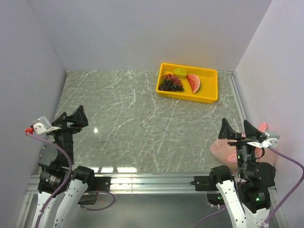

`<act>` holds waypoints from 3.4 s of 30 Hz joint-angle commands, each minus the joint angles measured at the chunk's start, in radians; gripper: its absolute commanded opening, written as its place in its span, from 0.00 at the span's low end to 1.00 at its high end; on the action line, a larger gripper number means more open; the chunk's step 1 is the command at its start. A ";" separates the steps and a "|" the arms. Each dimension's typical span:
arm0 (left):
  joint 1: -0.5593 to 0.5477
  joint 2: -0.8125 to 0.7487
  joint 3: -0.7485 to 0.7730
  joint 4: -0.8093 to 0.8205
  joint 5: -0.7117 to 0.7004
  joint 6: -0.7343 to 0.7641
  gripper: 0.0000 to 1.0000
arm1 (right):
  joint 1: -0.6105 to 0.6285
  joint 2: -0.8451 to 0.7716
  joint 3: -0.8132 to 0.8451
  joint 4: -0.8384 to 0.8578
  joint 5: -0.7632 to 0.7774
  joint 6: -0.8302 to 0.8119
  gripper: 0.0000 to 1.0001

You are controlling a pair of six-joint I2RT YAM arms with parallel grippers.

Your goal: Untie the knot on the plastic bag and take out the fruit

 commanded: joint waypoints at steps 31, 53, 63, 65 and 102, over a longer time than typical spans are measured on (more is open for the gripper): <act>-0.106 0.129 0.062 -0.064 0.126 -0.006 0.99 | -0.327 0.858 0.297 -0.676 0.564 0.659 1.00; -0.212 0.132 0.037 -0.041 0.134 0.054 0.99 | -0.216 0.952 0.216 -0.533 0.147 0.643 0.00; -0.175 0.219 0.044 -0.005 0.312 0.039 0.99 | 0.512 1.117 0.304 -0.383 0.205 0.978 0.00; -0.176 0.268 0.062 -0.018 0.352 0.016 0.99 | 0.624 1.205 0.393 -0.284 0.216 0.983 0.00; -0.354 1.175 0.332 -0.128 0.582 -0.072 0.01 | 0.534 1.305 0.142 0.182 0.022 0.373 0.01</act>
